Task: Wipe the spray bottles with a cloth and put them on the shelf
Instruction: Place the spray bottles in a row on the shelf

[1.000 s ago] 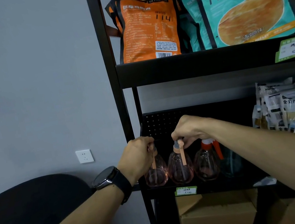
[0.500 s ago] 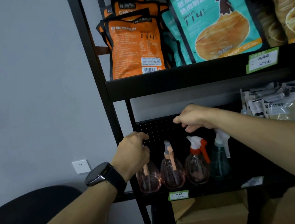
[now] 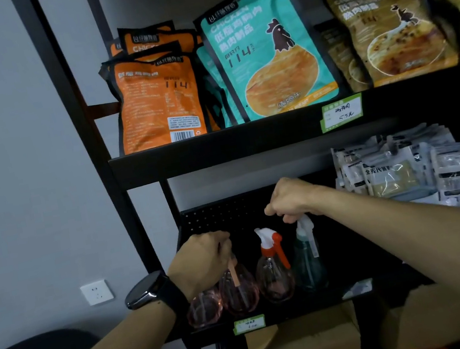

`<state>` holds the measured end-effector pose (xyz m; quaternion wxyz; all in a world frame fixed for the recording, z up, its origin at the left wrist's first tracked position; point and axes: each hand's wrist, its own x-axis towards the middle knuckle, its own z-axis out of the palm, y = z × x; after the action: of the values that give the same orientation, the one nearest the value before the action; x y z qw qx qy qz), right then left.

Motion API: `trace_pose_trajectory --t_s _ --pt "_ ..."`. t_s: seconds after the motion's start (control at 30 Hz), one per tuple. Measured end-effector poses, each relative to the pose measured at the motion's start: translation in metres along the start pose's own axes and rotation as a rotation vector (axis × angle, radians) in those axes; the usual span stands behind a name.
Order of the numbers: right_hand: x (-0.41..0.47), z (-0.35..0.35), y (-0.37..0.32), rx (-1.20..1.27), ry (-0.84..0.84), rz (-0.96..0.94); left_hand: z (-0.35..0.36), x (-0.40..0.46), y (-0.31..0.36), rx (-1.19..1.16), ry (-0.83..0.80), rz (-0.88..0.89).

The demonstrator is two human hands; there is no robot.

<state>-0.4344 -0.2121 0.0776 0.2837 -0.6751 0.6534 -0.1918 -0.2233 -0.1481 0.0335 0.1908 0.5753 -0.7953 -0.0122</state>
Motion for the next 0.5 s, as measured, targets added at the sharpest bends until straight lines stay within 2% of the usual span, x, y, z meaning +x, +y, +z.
trace_pose_trajectory --t_s 0.13,0.37,0.5 --pt "0.000 0.009 0.003 -0.038 -0.051 -0.006 0.011 0.002 -0.005 0.011 -0.099 -0.005" --pt "-0.002 0.028 0.001 -0.095 -0.129 -0.019 0.019 0.003 -0.013 0.015 -0.068 0.004" --pt "-0.002 0.034 0.001 -0.109 -0.116 -0.030 0.020 0.003 -0.014 0.008 -0.060 0.019"
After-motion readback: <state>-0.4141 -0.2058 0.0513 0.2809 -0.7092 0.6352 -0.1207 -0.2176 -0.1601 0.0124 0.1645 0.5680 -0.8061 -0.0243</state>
